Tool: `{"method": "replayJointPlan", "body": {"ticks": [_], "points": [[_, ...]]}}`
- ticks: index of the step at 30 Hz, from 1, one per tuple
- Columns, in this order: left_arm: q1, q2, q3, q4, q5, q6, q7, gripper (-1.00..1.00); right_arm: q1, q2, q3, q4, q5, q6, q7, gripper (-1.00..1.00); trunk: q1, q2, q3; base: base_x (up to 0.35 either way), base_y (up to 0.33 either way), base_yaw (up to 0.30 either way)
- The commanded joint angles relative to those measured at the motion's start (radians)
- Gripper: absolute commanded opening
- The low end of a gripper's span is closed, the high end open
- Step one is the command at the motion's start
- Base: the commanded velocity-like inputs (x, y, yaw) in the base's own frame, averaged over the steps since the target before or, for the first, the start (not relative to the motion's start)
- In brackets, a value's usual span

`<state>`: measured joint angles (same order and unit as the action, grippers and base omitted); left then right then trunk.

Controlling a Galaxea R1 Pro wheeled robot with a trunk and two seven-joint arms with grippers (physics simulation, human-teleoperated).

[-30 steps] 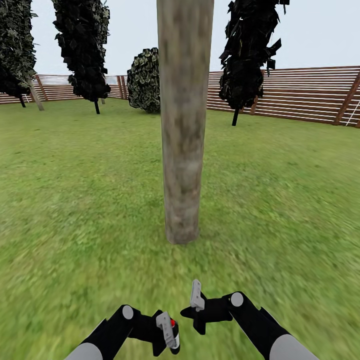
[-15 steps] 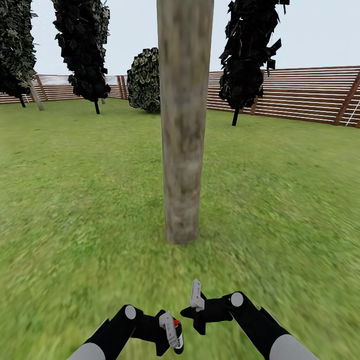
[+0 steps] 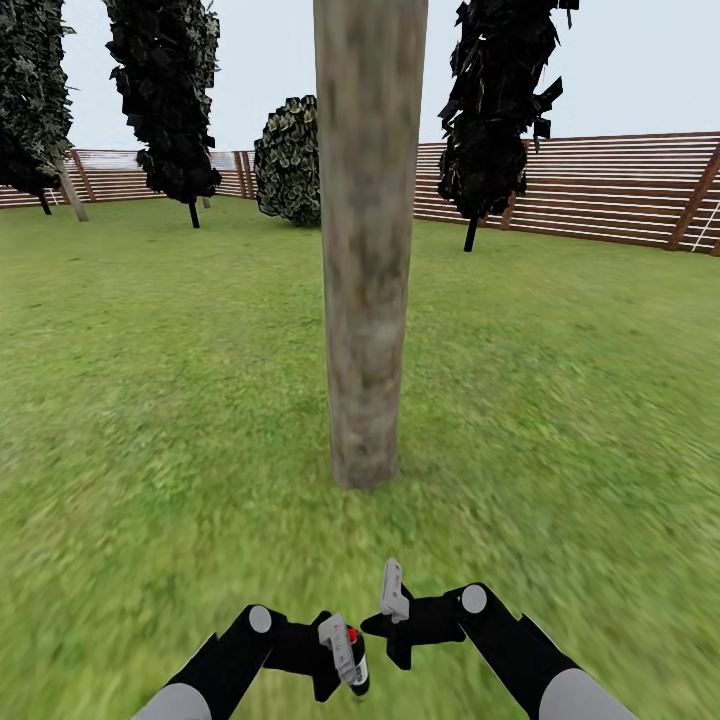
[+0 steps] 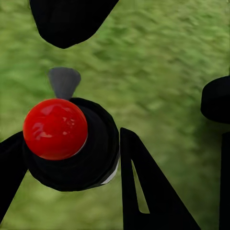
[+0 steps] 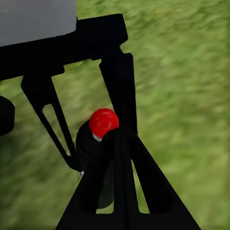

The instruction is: In the garden, pick up the pesticide atomizer on the floor and spray pesticide onto both trees until each tree trunk is fully covered.

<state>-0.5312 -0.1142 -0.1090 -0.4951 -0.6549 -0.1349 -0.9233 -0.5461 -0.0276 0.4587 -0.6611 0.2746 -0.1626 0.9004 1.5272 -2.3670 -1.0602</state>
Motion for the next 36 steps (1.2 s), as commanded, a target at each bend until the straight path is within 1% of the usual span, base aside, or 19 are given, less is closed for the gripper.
{"method": "replayJointPlan", "body": {"ticks": [1, 36], "points": [[0.0, 0.0, 0.0, -0.003, 0.004, 0.0, 0.0, -1.0, 0.0, 0.0, 0.0, 0.0, 0.0, 0.0, 0.0, -1.0, 0.0, 0.0, 0.0, 0.0, 0.0, 0.0], [0.002, -0.004, 0.003, -0.007, 0.011, -0.002, -0.001, -1.0, 0.0, 0.0, 0.0, 0.0, 0.0, 0.0, 0.0, -1.0, 0.0, 0.0, 0.0, 0.0, 0.0, 0.0]]}}
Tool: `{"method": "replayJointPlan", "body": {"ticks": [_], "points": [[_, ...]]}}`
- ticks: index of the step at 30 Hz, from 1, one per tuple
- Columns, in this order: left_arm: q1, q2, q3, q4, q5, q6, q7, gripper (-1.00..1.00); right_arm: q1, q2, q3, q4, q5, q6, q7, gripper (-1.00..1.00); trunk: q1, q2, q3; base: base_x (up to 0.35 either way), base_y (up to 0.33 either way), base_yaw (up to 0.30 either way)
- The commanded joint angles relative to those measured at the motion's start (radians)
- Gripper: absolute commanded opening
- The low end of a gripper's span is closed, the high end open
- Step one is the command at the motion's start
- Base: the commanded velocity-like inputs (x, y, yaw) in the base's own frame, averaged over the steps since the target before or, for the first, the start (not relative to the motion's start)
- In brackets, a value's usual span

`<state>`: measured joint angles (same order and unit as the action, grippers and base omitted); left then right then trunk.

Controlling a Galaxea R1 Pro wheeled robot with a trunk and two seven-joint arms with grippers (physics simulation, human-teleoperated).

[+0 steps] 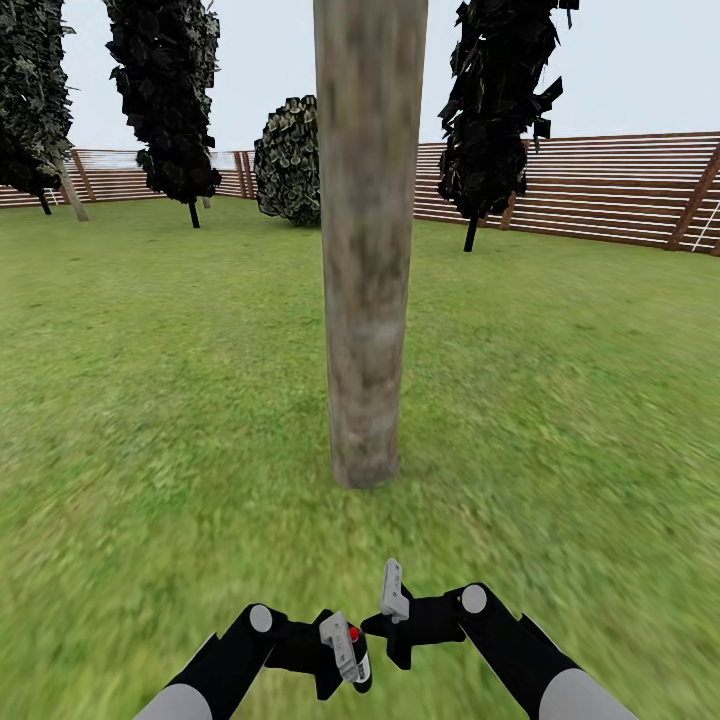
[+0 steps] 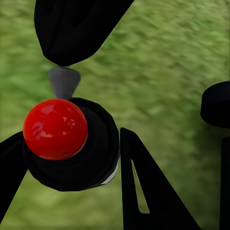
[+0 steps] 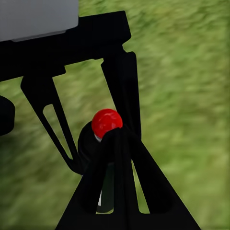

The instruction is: In the garden, pick up the pesticide atomizer on the floor and spray pesticide onto both trees until each tree trunk is fully covered.

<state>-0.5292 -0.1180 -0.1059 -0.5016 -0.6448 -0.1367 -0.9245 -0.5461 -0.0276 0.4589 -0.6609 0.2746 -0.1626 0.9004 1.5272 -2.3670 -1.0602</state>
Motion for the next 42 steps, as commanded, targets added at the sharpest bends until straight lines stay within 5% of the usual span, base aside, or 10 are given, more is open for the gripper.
{"method": "replayJointPlan", "body": {"ticks": [1, 17, 27, 33, 35, 41, 42], "points": [[0.0, 0.0, 0.0, 0.0, 0.001, 0.0, 0.0, -1.0, 0.0, 0.0, 0.0, 0.0, 0.0, 0.0, 0.0, -1.0, 0.0, 0.0, 0.0, 0.0, 0.0, 0.0], [0.0, -0.009, 0.0, 0.0, 0.001, -0.001, -0.001, -1.0, 0.0, 0.0, 0.001, 0.0, 0.0, 0.0, 0.0, -1.0, 0.0, 0.0, 0.0, 0.0, 0.0, 0.0], [0.005, 0.009, -0.006, 0.011, -0.009, 0.001, 0.002, -1.0, 0.0, 0.0, 0.001, 0.0, 0.0, 0.0, 0.0, -1.0, 0.0, 0.0, 0.0, 0.0, 0.0, 0.0], [0.012, 0.086, -0.009, 0.015, -0.014, 0.003, 0.006, -1.0, 0.0, 0.0, 0.001, 0.001, 0.0, -0.001, 0.0, -1.0, 0.0, 0.0, 0.0, 0.0, 0.0, 0.0], [0.016, 0.138, -0.01, 0.016, -0.014, 0.003, 0.005, -1.0, 0.0, 0.0, 0.001, 0.001, 0.001, 0.0, 0.0, -1.0, 0.0, 0.0, 0.0, 0.0, 0.0, 0.0], [0.016, 0.237, -0.008, 0.017, -0.012, 0.002, 0.005, -1.0, 0.0, -0.001, 0.001, 0.004, 0.002, -0.001, 0.0, -1.0, 0.0, 0.0, 0.0, 0.0, 0.0, 0.0], [0.016, 0.26, -0.005, 0.017, -0.011, 0.001, 0.005, -1.0, 0.0, -0.001, 0.001, 0.006, 0.003, -0.001, -0.001, 1.0, 0.0, 0.0, 0.0, 0.0, 0.0, 0.0]]}}
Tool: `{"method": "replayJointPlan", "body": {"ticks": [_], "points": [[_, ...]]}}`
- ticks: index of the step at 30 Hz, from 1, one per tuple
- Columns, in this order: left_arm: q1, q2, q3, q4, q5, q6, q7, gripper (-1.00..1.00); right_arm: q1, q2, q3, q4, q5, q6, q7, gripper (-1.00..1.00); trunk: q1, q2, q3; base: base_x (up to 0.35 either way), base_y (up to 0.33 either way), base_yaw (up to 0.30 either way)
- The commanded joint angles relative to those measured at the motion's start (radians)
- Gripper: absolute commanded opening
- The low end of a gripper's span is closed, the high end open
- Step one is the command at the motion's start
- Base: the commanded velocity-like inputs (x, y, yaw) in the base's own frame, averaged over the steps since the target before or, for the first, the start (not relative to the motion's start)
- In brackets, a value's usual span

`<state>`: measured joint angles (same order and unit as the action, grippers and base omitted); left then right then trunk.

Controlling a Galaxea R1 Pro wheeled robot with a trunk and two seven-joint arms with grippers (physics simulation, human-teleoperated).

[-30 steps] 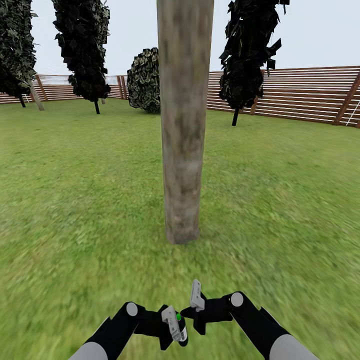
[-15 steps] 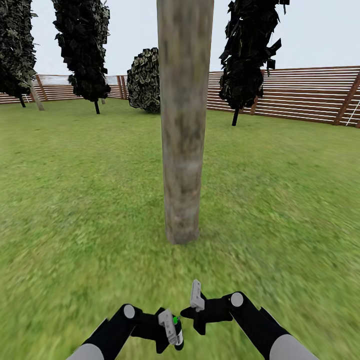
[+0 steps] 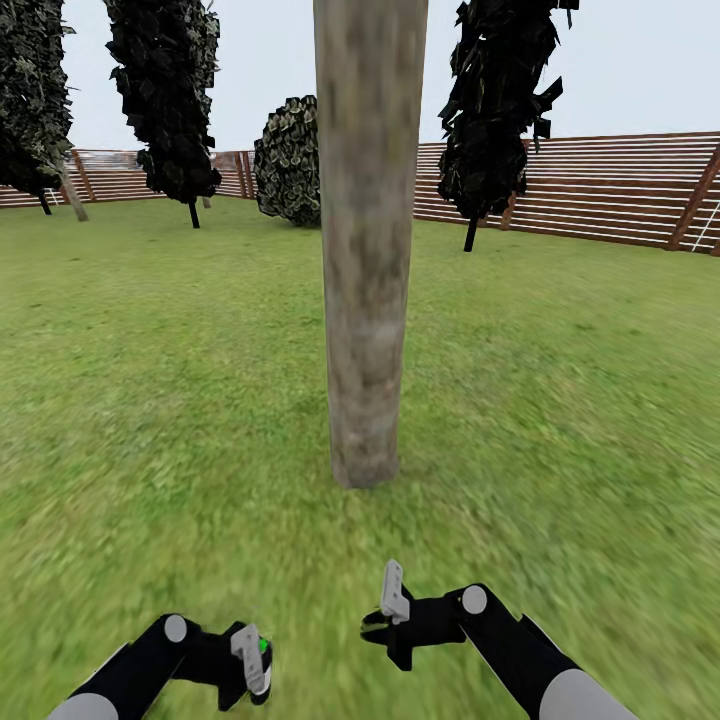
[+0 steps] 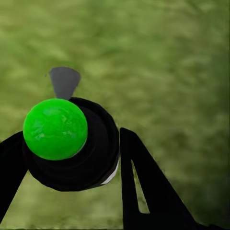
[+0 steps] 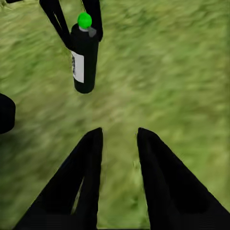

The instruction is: In the garden, pick up the pesticide atomizer on the floor and spray pesticide onto both trees until each tree trunk is fully covered.

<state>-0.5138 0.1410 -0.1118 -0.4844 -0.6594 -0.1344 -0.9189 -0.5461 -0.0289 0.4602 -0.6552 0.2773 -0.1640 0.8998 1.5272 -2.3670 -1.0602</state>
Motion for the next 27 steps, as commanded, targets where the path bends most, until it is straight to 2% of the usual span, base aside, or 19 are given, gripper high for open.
{"method": "replayJointPlan", "body": {"ticks": [1, 5, 6, 9, 10, 11, 12, 14, 15, 16, 17, 18, 19, 21, 22, 23, 24, 26, 27], "points": [[0.0, 0.009, 0.001, 0.0, 0.005, -0.001, 0.0, -1.0, 0.0, 0.0, 0.0, 0.001, 0.0, 0.0, 0.0, 1.0, 0.0, 0.0, 0.0, 0.0, 0.0, 0.0], [0.0, 0.025, 0.014, 0.0, 0.011, 0.005, 0.014, -1.0, 0.0, -0.001, -0.006, 0.004, -0.001, -0.002, -0.007, 1.0, 0.0, 0.0, 0.0, 0.0, 0.0, 0.0], [0.0, 0.026, 0.04, 0.0, 0.016, 0.008, 0.037, -1.0, 0.001, -0.005, -0.007, 0.005, -0.001, -0.002, -0.018, 1.0, 0.0, 0.0, 0.0, 0.0, 0.0, 0.0], [0.0, 0.023, 0.152, 0.0, 0.037, 0.012, 0.107, -1.0, 0.002, -0.013, -0.009, 0.028, -0.004, -0.004, -0.088, 1.0, 0.0, 0.0, 0.0, 0.0, 0.0, 0.0], [0.0, 0.018, 0.24, 0.001, 0.045, 0.015, 0.153, -1.0, 0.003, -0.015, -0.01, 0.073, -0.007, -0.005, -0.168, 1.0, 0.0, 0.0, 0.0, 0.0, 0.0, 0.0], [0.0, 0.015, 0.298, 0.004, 0.048, 0.017, 0.187, -1.0, 0.003, -0.016, -0.017, 0.12, -0.013, -0.006, -0.249, 1.0, 0.0, 0.0, 0.0, 0.0, 0.0, 0.0], [0.001, 0.013, 0.337, 0.012, 0.051, 0.021, 0.222, -1.0, 0.004, -0.016, -0.04, 0.171, -0.029, -0.006, -0.334, 1.0, 0.0, 0.0, 0.0, 0.0, 0.0, 0.0], [0.0, 0.011, 0.364, 0.029, 0.055, 0.031, 0.27, -1.0, 0.004, -0.016, -0.082, 0.228, -0.056, -0.013, -0.422, 1.0, 0.0, 0.0, 0.0, 0.0, 0.0, 0.0], [0.0, 0.004, 0.388, 0.052, 0.068, 0.05, 0.334, -1.0, 0.005, -0.016, -0.137, 0.287, -0.09, -0.039, -0.496, 1.0, 0.0, 0.0, 0.0, 0.0, 0.0, 0.0], [0.001, -0.007, 0.402, 0.07, 0.083, 0.063, 0.384, -1.0, 0.005, -0.016, -0.176, 0.325, -0.114, -0.076, -0.532, 1.0, 0.0, 0.0, 0.0, 0.0, 0.0, 0.0], [0.001, -0.029, 0.416, 0.09, 0.11, 0.077, 0.462, -1.0, 0.006, -0.018, -0.236, 0.377, -0.149, -0.156, -0.564, 1.0, 0.0, 0.0, 0.0, 0.0, 0.0, 0.0], [0.001, -0.045, 0.42, 0.098, 0.127, 0.083, 0.513, -1.0, 0.007, -0.02, -0.276, 0.408, -0.172, -0.218, -0.577, 1.0, 0.0, 0.0, 0.0, 0.0, 0.0, 0.0], [0.0, -0.082, 0.425, 0.107, 0.149, 0.099, 0.601, -1.0, 0.016, -0.046, -0.363, 0.476, -0.222, -0.329, -0.59, 1.0, 0.0, 0.0, 0.0, 0.0, 0.0, 0.0], [-0.002, -0.115, 0.426, 0.109, 0.158, 0.144, 0.65, -1.0, 0.029, -0.082, -0.443, 0.53, -0.275, -0.406, -0.595, 1.0, 0.0, 0.0, 0.0, 0.0, 0.0, 0.0], [-0.004, -0.121, 0.426, 0.108, 0.159, 0.162, 0.657, -1.0, 0.033, -0.092, -0.461, 0.54, -0.289, -0.422, -0.596, 1.0, 0.0, 0.0, 0.0, 0.0, 0.0, 0.0], [-0.007, -0.134, 0.427, 0.107, 0.163, 0.221, 0.67, -1.0, 0.051, -0.114, -0.507, 0.559, -0.333, -0.461, -0.597, 1.0, 0.0, 0.0, 0.0, 0.0, 0.0, 0.0], [-0.008, -0.14, 0.427, 0.106, 0.164, 0.259, 0.676, -1.0, 0.065, -0.125, -0.527, 0.566, -0.36, -0.479, -0.597, 1.0, 0.0, 0.0, 0.0, 0.0, 0.0, 0.0], [-0.011, -0.146, 0.428, 0.103, 0.166, 0.312, 0.682, -1.0, 0.083, -0.137, -0.548, 0.572, -0.39, -0.499, -0.595, 1.0, 0.0, 0.0, 0.0, 0.0, 0.0, 0.0], [-0.012, -0.148, 0.429, 0.102, 0.187, 0.342, 0.686, -1.0, 0.092, -0.142, -0.557, 0.575, -0.404, -0.509, -0.595, 1.0, 0.0, 0.0, 0.0, 0.0, 0.0, 0.0]]}}
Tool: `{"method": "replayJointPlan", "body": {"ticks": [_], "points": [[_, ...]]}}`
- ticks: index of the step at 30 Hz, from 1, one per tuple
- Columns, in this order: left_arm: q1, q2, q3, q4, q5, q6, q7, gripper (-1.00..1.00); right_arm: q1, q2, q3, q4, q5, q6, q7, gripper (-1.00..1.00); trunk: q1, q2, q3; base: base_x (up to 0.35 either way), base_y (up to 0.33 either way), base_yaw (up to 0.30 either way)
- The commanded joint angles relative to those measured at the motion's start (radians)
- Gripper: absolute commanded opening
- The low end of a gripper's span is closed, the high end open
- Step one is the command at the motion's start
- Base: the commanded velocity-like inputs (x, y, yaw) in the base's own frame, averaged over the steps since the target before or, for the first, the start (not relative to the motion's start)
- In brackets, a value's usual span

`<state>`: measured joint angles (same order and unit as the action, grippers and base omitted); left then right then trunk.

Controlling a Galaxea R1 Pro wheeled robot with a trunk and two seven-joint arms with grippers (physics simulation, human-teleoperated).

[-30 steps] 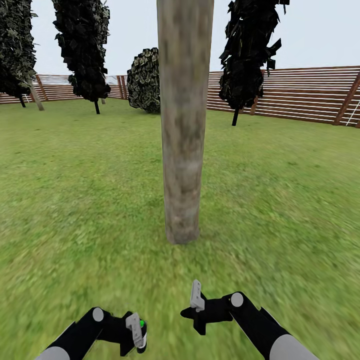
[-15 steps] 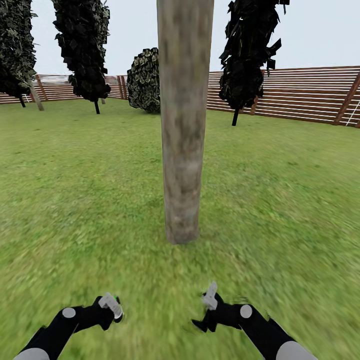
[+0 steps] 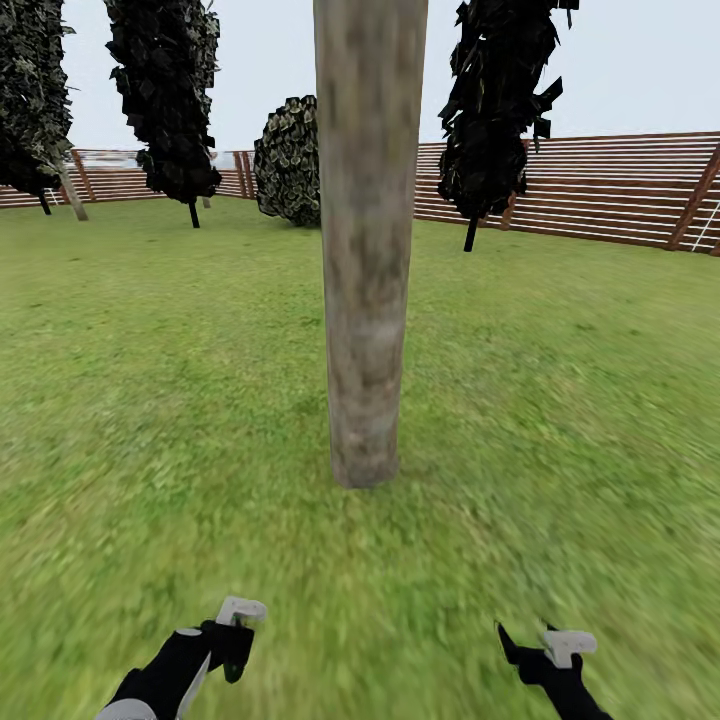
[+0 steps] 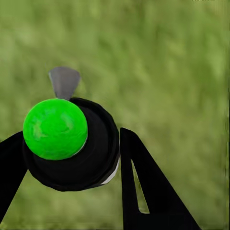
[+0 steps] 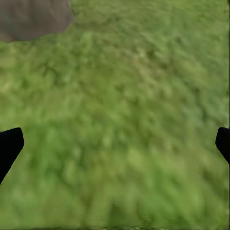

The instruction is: In the garden, pick up the pesticide atomizer on the floor and spray pesticide onto both trees until each tree trunk is fully covered.

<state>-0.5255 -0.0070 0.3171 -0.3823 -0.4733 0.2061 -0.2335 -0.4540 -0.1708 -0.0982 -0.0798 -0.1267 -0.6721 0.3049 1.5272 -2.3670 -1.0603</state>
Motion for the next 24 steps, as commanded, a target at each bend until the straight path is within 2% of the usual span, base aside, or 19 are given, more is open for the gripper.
{"method": "replayJointPlan", "body": {"ticks": [1, 3, 6, 13, 17, 20, 24], "points": [[0.0, 0.0, 0.0, 0.0, 0.008, 0.004, 0.001, -1.0, 0.001, 0.0, 0.0, 0.0, -0.001, -0.002, 0.0, 1.0, 0.0, 0.0, 0.0, 0.0, 0.0, 0.0], [0.0, 0.002, -0.001, -0.001, 0.049, 0.014, 0.0, -1.0, 0.003, 0.0, -0.002, 0.001, -0.005, -0.005, 0.0, 1.0, 0.0, 0.0, 0.0, 0.0, 0.0, 0.0], [0.002, 0.002, -0.002, -0.002, 0.077, 0.019, -0.001, -1.0, 0.004, -0.002, -0.003, 0.004, -0.005, -0.005, -0.001, 1.0, 0.0, 0.0, 0.0, 0.0, 0.0, 0.0], [0.002, 0.008, -0.002, -0.002, 0.087, 0.033, -0.001, -1.0, 0.005, -0.036, -0.005, 0.003, -0.007, -0.004, -0.001, 1.0, 0.0, 0.0, 0.0, 0.079, 0.0, 0.0], [-0.005, 0.001, -0.004, -0.022, 0.089, 0.147, 0.001, -1.0, 0.006, -0.04, -0.005, 0.007, -0.007, -0.006, -0.001, 1.0, 0.0, 0.0, 0.0, 0.301, 0.0, 0.0], [-0.009, -0.001, -0.006, -0.029, 0.089, 0.164, 0.002, -1.0, 0.017, -0.04, -0.005, 0.006, -0.007, -0.007, -0.001, 1.0, 0.0, 0.0, 0.0, 0.33, 0.0, -0.036], [-0.039, 0.003, -0.005, -0.029, 0.089, 0.168, 0.001, -1.0, 0.022, -0.04, -0.005, 0.005, -0.007, -0.007, -0.003, 1.0, 0.0, 0.0, 0.0, 0.335, 0.0, -0.209]]}}
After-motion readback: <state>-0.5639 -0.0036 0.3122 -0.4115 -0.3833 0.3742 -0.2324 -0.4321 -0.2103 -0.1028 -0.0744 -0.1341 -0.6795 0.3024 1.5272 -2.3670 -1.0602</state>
